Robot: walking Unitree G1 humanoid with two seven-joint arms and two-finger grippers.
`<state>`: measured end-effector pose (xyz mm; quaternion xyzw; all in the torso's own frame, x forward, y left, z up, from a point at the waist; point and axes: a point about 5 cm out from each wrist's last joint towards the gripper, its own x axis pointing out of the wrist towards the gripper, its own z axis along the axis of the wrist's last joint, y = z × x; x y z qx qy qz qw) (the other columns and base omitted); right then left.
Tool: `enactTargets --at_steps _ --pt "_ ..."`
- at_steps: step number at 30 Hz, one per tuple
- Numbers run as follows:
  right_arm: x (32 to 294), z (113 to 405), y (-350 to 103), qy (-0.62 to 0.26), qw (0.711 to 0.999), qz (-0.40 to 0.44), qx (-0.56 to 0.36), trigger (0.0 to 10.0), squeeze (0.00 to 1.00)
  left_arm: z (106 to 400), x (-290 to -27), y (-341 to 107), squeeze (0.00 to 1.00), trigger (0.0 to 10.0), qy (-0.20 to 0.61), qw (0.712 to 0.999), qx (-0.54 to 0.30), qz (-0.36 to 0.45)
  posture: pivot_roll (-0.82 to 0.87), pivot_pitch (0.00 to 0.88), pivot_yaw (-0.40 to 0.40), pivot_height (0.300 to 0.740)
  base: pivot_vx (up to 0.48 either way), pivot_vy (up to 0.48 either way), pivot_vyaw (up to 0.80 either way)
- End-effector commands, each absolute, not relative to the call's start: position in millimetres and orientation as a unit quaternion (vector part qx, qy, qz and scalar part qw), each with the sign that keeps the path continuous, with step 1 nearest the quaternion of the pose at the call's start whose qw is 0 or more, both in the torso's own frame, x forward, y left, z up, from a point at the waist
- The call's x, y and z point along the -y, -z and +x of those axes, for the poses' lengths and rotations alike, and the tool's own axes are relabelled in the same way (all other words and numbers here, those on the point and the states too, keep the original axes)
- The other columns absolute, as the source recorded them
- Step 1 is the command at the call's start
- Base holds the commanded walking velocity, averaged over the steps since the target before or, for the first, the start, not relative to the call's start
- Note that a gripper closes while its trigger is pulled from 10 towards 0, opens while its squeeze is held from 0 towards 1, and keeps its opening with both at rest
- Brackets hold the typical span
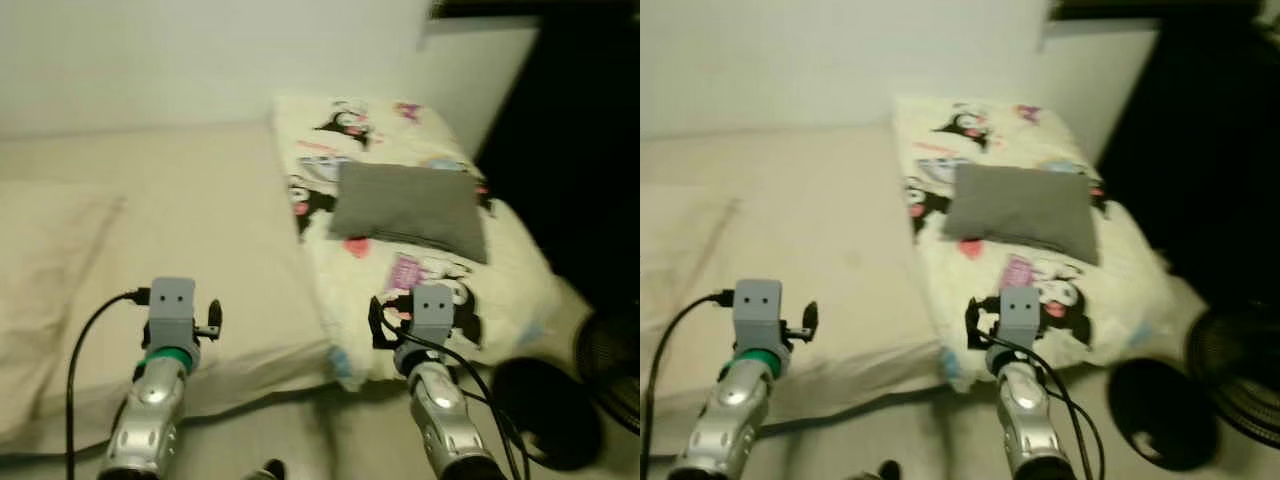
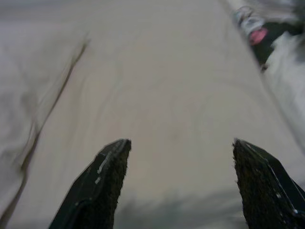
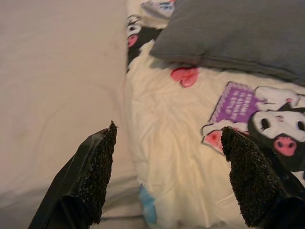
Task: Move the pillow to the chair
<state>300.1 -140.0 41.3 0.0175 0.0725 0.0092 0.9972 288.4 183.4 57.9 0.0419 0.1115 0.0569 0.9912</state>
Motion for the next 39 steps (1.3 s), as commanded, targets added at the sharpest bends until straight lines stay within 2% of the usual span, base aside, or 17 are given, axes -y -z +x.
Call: enactTargets --at_steps 1,28,39 --pt "144.9 298.2 -37.7 0.0 0.997 0.02 -0.081 10.0 0.0 288.1 -181.1 -57.2 0.0 10.0 -0.054 0.991 -0.116 0.04 0.12 0.0 0.016 0.74 0.0 0.0 0.8" --pt "147.2 301.3 -38.9 0.004 0.997 0.016 -0.08 10.0 0.0 288.3 -180.4 -56.0 0.0 10.0 -0.051 0.991 -0.12 0.042 0.11 0.0 0.016 0.74 0.0 0.0 0.8" --pt "149.9 302.2 -39.2 0.018 0.996 0.029 -0.08 10.0 0.0 291.4 -178.8 -57.1 0.0 10.0 -0.046 0.991 -0.119 0.042 0.11 0.0 0.02 0.74 0.0 0.0 0.0"
